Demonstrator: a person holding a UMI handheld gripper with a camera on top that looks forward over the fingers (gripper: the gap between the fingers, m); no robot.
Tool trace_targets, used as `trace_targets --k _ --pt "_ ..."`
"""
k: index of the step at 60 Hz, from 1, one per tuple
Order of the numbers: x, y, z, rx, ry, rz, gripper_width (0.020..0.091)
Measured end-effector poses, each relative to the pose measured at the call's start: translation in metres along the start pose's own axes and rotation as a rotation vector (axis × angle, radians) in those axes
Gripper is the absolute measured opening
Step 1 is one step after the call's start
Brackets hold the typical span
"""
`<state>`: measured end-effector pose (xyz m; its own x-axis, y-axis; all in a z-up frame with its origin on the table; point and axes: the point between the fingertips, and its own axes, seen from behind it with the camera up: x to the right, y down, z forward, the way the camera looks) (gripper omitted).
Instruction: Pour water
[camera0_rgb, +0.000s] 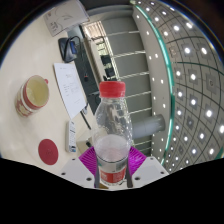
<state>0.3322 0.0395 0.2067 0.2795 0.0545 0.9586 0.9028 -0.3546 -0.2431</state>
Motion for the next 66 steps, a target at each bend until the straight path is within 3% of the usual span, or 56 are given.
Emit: trace_targets --k 19,31,51,66 --pt "-0.031 -0.07 0.03 0.139 0.13 -0.709 0.0369" --pt "-0.044 -0.077 0.03 0.181 0.112 -0.767 0.0368" --pt "-0.01 -0.061 0.016 0.145 -0.025 -0.06 0.0372" --pt "-0.046 -0.045 0.008 0.132 -0.325 0.736 0.0373"
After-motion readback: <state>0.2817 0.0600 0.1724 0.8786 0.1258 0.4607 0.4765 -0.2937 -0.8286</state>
